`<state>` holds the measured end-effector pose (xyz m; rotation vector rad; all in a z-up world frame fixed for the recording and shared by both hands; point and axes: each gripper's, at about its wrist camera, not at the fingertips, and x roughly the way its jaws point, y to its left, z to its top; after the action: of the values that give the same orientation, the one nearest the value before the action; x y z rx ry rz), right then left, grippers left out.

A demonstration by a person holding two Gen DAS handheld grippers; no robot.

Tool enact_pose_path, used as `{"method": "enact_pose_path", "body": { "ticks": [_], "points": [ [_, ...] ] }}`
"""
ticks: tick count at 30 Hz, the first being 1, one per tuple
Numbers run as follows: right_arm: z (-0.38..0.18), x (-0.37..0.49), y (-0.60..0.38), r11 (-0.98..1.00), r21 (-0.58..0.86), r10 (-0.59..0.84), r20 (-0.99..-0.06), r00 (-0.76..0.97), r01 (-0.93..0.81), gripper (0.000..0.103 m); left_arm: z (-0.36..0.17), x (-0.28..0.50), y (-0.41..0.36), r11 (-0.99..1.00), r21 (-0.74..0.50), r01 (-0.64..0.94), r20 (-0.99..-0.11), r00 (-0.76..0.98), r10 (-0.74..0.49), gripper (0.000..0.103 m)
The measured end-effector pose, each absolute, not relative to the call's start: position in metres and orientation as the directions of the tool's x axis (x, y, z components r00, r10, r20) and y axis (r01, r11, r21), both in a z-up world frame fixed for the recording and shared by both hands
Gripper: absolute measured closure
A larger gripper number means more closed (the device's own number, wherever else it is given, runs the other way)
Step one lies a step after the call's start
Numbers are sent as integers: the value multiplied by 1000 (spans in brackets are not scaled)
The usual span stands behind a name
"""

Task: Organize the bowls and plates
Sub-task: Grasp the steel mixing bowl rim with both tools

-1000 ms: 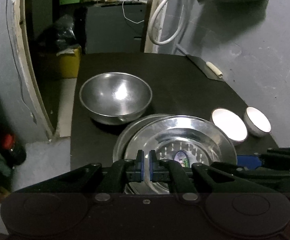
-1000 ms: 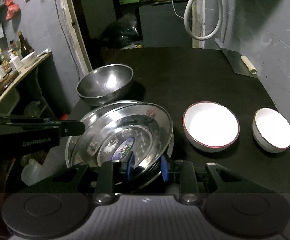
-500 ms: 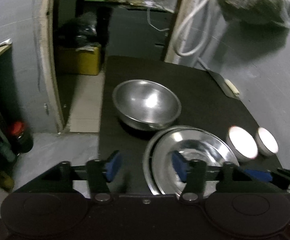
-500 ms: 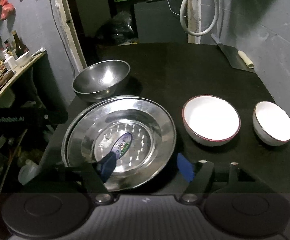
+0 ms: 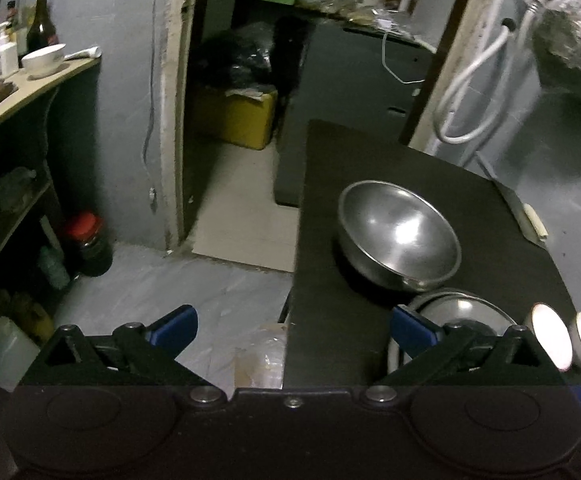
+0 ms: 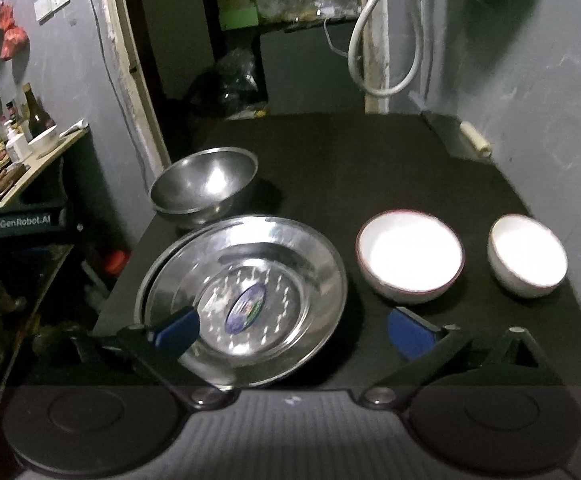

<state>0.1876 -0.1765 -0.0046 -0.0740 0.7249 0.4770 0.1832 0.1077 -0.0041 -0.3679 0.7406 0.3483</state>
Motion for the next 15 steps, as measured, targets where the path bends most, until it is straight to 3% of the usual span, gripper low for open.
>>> {"method": "enact_pose_path", "body": {
  "ticks": [11, 15],
  "points": [
    [21, 254, -141, 894, 70, 404, -552, 729, -443, 0, -2, 227, 140, 870, -253, -424, -660, 733, 165, 1],
    [15, 282, -115, 882, 54, 415, -559, 718, -468, 0, -1, 251, 141, 881, -255, -399, -645, 749, 152, 1]
  ]
}}
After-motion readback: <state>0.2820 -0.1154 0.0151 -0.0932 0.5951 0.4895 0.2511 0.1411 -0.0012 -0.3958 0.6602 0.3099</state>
